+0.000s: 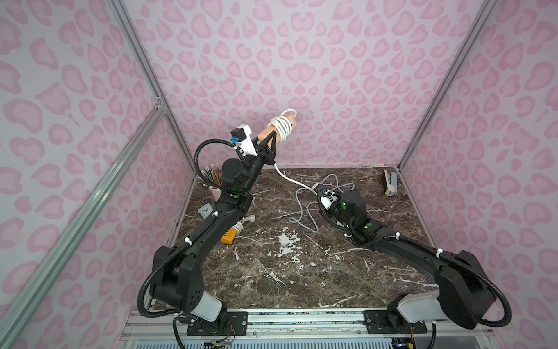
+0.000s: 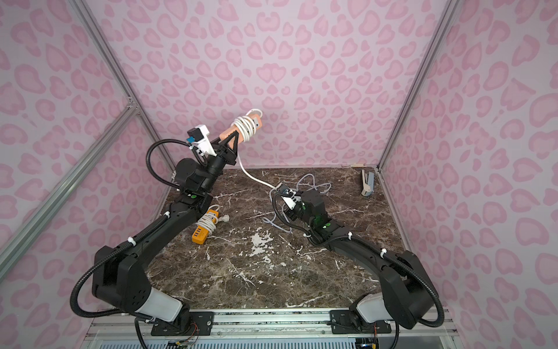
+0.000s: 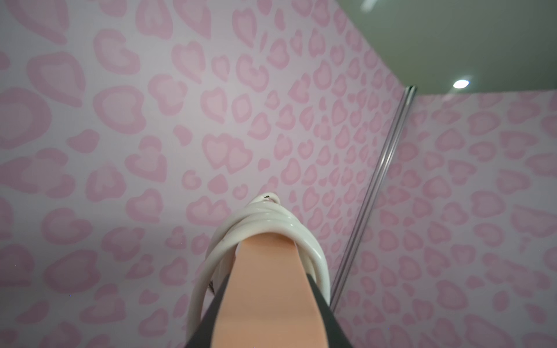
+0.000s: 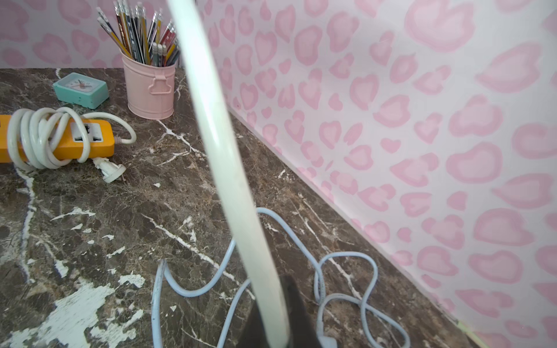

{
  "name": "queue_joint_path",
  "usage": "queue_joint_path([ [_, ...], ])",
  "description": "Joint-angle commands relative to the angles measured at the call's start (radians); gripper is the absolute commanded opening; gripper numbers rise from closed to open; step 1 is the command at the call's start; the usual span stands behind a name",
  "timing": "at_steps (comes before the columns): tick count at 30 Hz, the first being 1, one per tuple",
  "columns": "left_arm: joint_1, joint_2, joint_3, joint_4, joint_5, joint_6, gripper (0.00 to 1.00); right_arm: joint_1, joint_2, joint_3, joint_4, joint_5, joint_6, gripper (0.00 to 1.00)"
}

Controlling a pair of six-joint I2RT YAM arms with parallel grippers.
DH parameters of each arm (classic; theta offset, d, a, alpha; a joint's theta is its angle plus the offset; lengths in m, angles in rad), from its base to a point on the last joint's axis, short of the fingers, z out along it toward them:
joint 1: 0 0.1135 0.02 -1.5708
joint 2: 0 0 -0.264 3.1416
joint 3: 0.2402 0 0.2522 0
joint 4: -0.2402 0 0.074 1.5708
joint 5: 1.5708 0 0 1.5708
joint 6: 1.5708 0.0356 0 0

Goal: Wrap the cord around the power strip
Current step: Wrap the power cord around the power strip.

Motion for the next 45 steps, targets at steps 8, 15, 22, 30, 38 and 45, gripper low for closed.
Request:
queue_joint_path([
  [8, -0.004, 0.081, 0.057, -0.463, 0.34, 0.22, 0.03, -0.045, -0.109, 0.153, 0.055, 0.068, -0.186, 0.0],
  [15, -0.067, 0.049, 0.095, -0.664, 0.636, 0.231, 0.03, -0.235, 0.051, 0.346, 0.052, -0.05, -0.15, 0.0],
  [22, -0.088, -0.04, 0.019, -0.659, 0.855, 0.137, 0.03, -0.397, 0.224, 0.471, 0.011, -0.197, -0.066, 0.0],
  [30, -0.191, -0.073, -0.069, -0.175, 1.119, -0.231, 0.03, -0.44, 0.325, 0.504, 0.026, -0.399, 0.126, 0.0],
  [38, -0.185, -0.005, -0.101, 0.693, 0.985, -0.88, 0.03, -0.47, 0.346, 0.268, 0.28, -0.692, 0.491, 0.02],
  [45, -0.173, 0.048, -0.051, 0.72, 0.81, -0.943, 0.03, -0.467, 0.343, 0.077, 0.621, -0.701, 0.763, 0.12],
])
